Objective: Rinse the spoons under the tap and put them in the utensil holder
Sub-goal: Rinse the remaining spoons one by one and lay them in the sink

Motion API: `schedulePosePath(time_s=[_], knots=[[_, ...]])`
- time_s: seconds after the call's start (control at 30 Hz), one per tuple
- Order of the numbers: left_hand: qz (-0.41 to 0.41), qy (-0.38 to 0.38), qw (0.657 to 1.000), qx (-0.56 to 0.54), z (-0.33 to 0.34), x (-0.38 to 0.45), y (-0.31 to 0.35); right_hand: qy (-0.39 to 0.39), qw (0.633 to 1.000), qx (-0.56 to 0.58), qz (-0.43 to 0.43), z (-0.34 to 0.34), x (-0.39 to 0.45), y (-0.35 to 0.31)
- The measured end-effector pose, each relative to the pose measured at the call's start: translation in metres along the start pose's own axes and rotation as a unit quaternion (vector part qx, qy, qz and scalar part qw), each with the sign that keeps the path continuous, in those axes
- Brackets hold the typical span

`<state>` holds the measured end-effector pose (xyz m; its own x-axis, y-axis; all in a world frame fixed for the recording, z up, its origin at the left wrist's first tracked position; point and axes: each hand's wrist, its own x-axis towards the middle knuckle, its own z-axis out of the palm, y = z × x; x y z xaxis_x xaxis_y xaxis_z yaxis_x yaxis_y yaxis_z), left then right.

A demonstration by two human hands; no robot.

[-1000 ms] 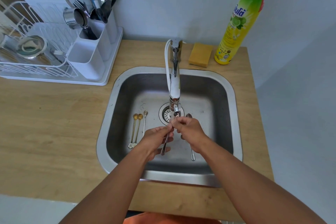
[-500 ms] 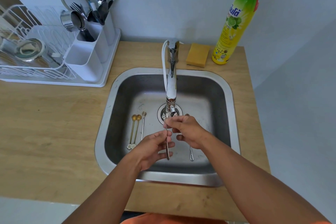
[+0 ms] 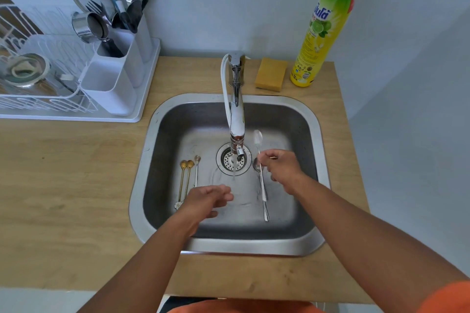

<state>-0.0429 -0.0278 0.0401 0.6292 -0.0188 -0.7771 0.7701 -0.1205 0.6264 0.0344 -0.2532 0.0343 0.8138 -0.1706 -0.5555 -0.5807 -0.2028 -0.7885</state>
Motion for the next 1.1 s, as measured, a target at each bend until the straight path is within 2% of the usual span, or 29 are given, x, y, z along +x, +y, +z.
schedulePosePath(time_s=[0.13,0.3,0.6,0.77,1.1], knots=[[0.016,0.149,0.988,0.030,-0.024,0.020,-0.003,0.065,0.987,-0.148,0.009,-0.004,0.007,0.025],[0.042,0.233,0.964,0.120,-0.043,0.039,-0.003,0.108,0.961,-0.250,0.048,0.003,0.011,0.043],[0.033,0.249,0.919,0.305,-0.044,0.056,-0.002,0.120,0.947,-0.292,0.060,0.015,0.014,0.060],[0.020,0.270,0.903,0.333,-0.038,0.059,-0.002,0.110,0.935,-0.334,0.053,0.015,0.013,0.063],[-0.009,0.276,0.865,0.419,-0.028,0.060,-0.007,0.086,0.942,-0.323,0.044,0.014,0.002,0.070]])
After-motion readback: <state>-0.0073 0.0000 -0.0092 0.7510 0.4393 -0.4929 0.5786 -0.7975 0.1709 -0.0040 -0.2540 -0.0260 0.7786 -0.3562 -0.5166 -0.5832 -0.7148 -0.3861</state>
